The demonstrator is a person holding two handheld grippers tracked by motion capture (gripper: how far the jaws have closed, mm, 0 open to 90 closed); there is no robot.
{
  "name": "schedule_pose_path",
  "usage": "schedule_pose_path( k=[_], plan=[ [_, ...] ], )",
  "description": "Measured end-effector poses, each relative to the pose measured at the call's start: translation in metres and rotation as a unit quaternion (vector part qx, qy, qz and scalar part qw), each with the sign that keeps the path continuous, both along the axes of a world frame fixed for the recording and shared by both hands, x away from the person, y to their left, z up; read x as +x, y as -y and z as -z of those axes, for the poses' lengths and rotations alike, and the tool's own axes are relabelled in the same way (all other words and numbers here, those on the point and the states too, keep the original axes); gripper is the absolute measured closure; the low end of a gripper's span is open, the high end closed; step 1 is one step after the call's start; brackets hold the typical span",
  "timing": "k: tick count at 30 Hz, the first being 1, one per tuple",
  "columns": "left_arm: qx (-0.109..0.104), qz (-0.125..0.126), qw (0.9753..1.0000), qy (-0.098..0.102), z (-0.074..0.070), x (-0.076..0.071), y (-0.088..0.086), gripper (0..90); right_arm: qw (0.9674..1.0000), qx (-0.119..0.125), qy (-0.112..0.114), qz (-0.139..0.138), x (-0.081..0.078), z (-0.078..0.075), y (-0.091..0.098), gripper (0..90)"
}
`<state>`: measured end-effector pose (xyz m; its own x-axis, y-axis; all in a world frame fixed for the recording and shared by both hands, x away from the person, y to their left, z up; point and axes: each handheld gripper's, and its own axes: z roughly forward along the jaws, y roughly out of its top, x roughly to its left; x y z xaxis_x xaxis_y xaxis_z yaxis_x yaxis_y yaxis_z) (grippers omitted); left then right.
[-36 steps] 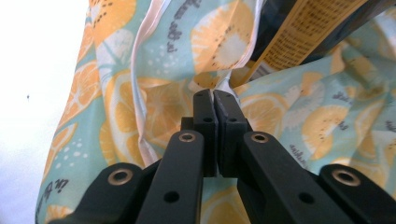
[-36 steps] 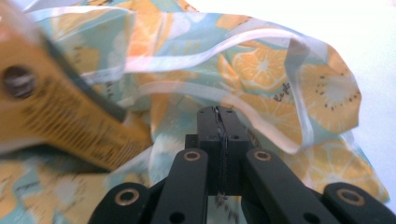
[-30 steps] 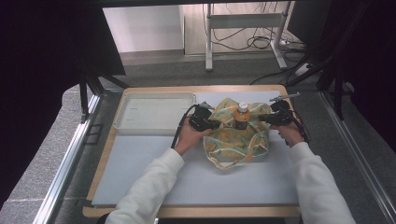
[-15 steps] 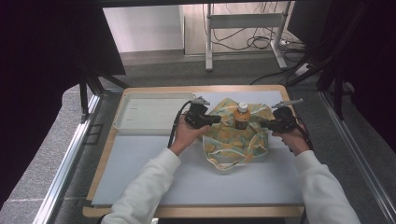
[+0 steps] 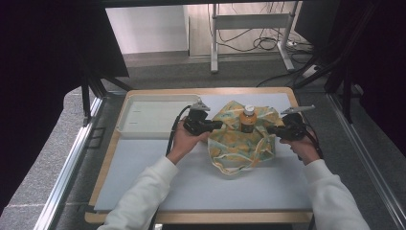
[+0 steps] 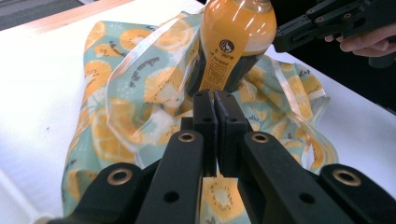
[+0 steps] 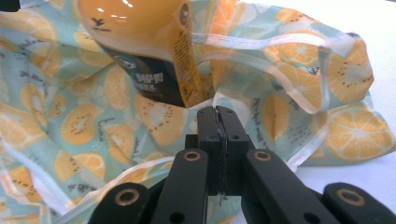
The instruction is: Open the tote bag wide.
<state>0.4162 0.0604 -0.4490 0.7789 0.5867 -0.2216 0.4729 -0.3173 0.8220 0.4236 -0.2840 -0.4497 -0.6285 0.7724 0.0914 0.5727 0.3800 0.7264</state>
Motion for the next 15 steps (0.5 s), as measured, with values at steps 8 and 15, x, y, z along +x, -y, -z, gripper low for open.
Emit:
schedule_pose_path(
  k=[8,15],
  plan=[
    [-0.003,-0.006,0.9997,0.022,-0.002,-0.016,-0.017,67.3,1.0000,0.005,0.004,-0.005,-0.009,-0.003,0.003,88.9],
    [-0.001,-0.024,0.9991,0.035,0.001,-0.033,-0.033,49.4,0.9999,0.008,0.006,-0.007,-0.015,-0.005,0.005,88.4]
  ],
)
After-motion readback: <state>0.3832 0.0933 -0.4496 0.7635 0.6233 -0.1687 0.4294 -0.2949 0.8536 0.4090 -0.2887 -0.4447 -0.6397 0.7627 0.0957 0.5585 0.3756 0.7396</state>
